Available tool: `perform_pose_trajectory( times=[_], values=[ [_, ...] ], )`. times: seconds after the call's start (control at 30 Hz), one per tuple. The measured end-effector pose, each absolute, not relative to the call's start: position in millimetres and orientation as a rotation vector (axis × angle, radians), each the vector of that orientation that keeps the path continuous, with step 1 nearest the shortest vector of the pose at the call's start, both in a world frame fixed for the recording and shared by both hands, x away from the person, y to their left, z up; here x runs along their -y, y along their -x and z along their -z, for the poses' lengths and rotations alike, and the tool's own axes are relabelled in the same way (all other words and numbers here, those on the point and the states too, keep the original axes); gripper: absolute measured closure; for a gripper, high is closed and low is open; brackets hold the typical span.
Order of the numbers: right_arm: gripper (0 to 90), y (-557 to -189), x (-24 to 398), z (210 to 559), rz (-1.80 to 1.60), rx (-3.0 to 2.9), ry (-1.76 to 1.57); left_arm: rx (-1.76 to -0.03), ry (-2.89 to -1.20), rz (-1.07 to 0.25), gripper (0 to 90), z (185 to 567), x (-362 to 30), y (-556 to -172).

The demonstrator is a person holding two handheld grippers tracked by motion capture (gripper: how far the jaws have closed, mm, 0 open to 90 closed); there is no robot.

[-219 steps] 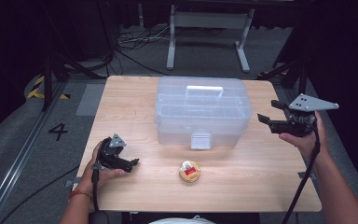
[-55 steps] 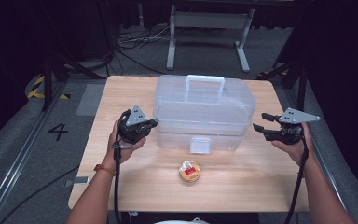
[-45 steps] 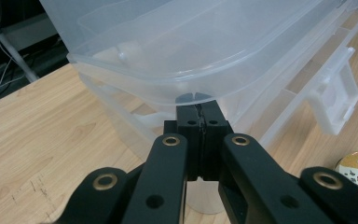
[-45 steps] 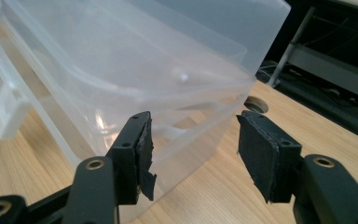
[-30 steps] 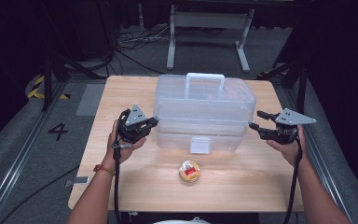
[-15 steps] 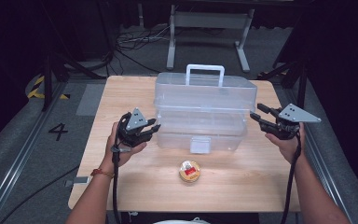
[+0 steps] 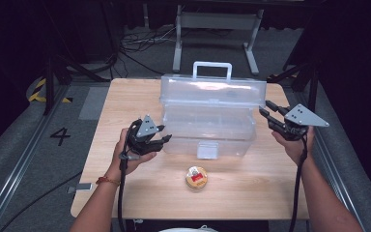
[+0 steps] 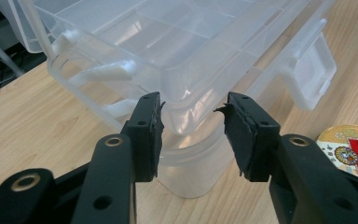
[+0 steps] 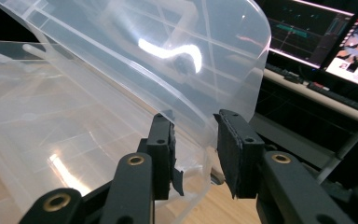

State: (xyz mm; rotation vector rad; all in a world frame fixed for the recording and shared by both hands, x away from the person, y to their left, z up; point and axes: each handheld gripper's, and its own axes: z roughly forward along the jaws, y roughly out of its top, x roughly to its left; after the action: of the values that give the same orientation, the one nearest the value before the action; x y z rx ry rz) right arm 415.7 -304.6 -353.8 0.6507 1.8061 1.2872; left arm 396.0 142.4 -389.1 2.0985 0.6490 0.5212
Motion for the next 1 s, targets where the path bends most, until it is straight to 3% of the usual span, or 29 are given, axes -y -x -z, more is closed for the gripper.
perform_pose_trajectory(
  times=[0.6, 1.0],
  values=[
    [72.0, -435, 293, 330, -1.257, -1.728, -0.748, -0.565, -2.121, -0.482, 52.8, 389, -138, -389],
    [72.6, -446, 290, 322, -1.272, -1.694, -0.799, -0.475, -2.259, -0.436, 52.0, 395, -113, -397]
  ],
)
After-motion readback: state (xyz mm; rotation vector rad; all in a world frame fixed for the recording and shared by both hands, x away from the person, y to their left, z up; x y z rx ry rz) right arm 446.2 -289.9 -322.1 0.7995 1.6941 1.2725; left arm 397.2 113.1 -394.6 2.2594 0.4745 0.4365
